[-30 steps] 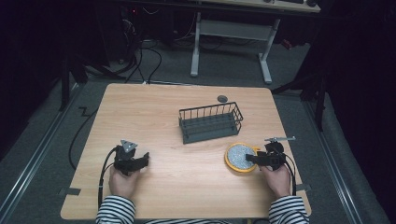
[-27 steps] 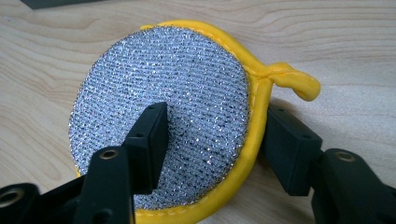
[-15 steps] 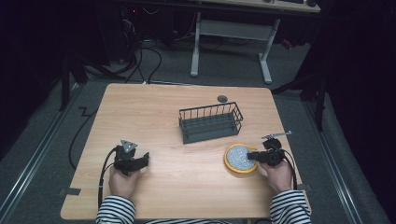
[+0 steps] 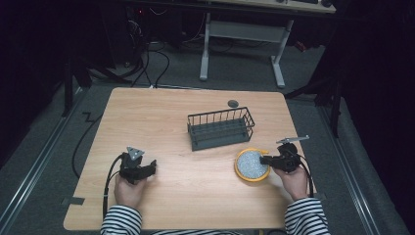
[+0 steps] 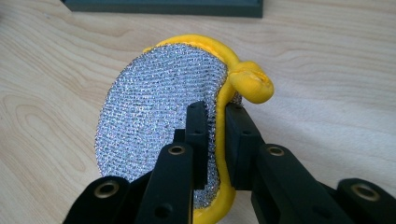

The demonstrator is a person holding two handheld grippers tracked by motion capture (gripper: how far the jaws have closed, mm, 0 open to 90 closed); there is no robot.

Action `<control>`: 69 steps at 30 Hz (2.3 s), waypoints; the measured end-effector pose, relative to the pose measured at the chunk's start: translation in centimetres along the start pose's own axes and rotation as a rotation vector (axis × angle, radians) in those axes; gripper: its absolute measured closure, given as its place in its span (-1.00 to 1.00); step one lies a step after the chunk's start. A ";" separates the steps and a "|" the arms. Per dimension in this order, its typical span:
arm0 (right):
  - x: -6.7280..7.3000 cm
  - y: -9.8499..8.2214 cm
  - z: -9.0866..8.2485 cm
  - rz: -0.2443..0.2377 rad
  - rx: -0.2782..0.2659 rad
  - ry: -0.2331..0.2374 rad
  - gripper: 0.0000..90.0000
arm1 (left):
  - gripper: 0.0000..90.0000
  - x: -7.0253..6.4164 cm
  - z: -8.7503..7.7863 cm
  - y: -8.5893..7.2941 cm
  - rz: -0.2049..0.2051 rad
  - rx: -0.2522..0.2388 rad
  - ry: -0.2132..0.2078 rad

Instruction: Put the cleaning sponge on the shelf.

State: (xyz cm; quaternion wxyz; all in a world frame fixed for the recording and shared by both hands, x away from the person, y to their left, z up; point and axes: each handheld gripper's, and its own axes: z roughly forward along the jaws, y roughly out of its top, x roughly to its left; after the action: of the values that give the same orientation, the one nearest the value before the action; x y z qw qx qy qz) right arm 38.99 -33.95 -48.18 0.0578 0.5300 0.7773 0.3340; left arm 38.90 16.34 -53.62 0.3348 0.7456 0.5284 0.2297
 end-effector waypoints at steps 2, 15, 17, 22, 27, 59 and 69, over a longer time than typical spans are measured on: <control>0.0 0.3 -0.4 -0.011 -0.013 -0.003 0.81 | -0.33 0.0 0.0 0.0 0.000 -0.001 0.001; 0.4 2.9 -2.6 -0.074 -0.080 -0.022 0.81 | -0.30 -0.1 0.0 0.0 0.006 -0.001 -0.003; 0.6 3.4 -3.0 -0.089 -0.089 -0.029 0.81 | -0.30 -0.1 0.0 0.0 0.006 -0.001 -0.004; 0.9 4.8 -4.0 -0.105 -0.124 -0.024 0.81 | -0.30 -0.1 0.0 0.0 0.006 -0.001 -0.004; 1.2 6.1 -4.7 -0.120 -0.148 -0.023 0.81 | -0.29 -0.1 0.0 0.0 0.006 -0.001 -0.006; 3.0 15.3 -2.5 -0.164 -0.214 -0.061 0.81 | -0.33 -0.1 0.0 0.0 0.008 -0.001 -0.015; 2.3 16.7 -0.8 -0.143 -0.222 -0.077 0.80 | -0.33 -0.1 0.0 0.0 0.008 -0.001 -0.016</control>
State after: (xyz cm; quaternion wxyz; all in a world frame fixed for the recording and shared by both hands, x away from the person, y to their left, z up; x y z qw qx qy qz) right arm 50.78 -28.77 -37.26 0.1693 0.4760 0.7686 0.3924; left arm 38.88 16.27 -53.62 0.3384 0.7495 0.5225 0.2253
